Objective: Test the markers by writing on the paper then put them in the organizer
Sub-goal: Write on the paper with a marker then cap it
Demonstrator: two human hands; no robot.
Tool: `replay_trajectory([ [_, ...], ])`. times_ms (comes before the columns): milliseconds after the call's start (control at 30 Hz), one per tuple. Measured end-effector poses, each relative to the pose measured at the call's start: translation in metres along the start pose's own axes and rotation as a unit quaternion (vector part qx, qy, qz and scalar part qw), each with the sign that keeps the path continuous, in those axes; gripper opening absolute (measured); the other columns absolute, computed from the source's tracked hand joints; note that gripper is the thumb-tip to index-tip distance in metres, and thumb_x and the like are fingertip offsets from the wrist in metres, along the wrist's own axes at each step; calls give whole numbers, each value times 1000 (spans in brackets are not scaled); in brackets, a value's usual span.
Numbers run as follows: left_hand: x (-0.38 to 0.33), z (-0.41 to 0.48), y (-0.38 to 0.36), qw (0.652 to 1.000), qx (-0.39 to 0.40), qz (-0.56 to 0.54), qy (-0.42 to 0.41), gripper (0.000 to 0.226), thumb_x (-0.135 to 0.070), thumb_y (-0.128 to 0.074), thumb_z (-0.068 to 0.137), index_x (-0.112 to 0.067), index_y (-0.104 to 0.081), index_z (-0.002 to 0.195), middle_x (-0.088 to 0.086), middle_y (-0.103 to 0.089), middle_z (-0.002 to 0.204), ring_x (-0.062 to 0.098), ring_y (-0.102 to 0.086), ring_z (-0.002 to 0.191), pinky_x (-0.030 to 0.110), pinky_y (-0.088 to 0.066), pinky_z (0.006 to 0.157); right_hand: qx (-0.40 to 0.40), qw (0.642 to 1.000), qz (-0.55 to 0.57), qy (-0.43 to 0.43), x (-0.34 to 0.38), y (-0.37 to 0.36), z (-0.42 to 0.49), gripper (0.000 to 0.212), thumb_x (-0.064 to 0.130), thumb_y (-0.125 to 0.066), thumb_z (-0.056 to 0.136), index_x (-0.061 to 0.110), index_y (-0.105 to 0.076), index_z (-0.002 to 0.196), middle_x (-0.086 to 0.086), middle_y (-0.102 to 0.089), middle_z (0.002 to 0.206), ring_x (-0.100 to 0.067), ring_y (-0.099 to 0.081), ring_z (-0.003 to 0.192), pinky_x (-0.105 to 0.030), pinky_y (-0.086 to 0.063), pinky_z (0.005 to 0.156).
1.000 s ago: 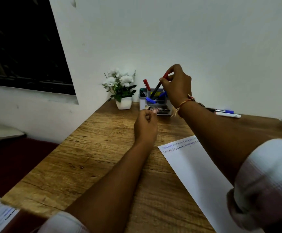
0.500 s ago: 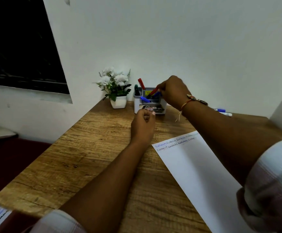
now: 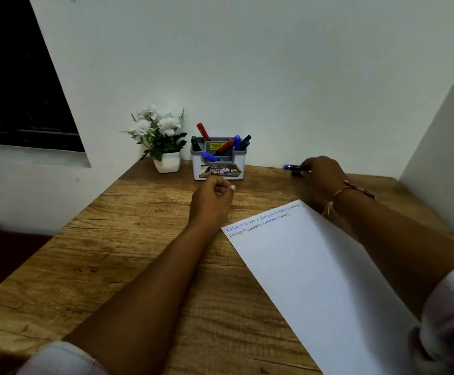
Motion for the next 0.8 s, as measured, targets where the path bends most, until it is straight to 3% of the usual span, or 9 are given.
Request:
replay_trajectory([
  [133,-1,-1,-1,1000,8,21,-10,6,-22,-66,93,-18,-65,97,-8,-61,86,5,-56,79,25,-50,71,0,998,-58,-18,-28,-23,5,36,21,-53,102,12,-61,135,-18,-64,132,-41,-58,122,-44,-45,102],
  [267,-2,-1,-3,999,13,39,-16,7,-23,-67,93,-19,-65,98,-8,-61,87,4,-55,78,19,-45,66,-12,999,-44,-17,-26,-32,6,34,14,-52,103,4,-58,134,-22,-65,131,-41,-58,122,-42,-41,97],
  [433,-1,-1,-5,999,19,44,-23,9,-23,-67,93,-18,-66,99,-9,-61,87,4,-54,77,18,-45,66,-31,997,-66,-41,-36,-37,9,36,30,-54,104,13,-60,135,-20,-55,137,-46,-46,128,-47,-38,108],
  [633,-2,-2,-7,998,23,43,-28,9,-24,-67,93,-17,-66,98,-8,-61,86,4,-54,76,19,-45,66,-32,996,-87,1,-19,-23,4,30,34,-64,100,23,-72,126,-13,-59,131,-41,-47,126,-42,-40,102],
  [800,-7,-3,-8,998,29,50,-33,10,-27,-66,93,-18,-66,98,-10,-61,85,3,-54,75,19,-44,64,-62,996,-7,67,17,9,-16,23,23,-57,104,10,-62,122,-19,-68,117,-40,-61,107,-42,-47,84],
])
Point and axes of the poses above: each hand's wrist, its own z-axis towards the middle knuckle, its own y-axis out of the back of the hand, x = y × z, the point moved 7 cm from there along z, towards the middle knuckle
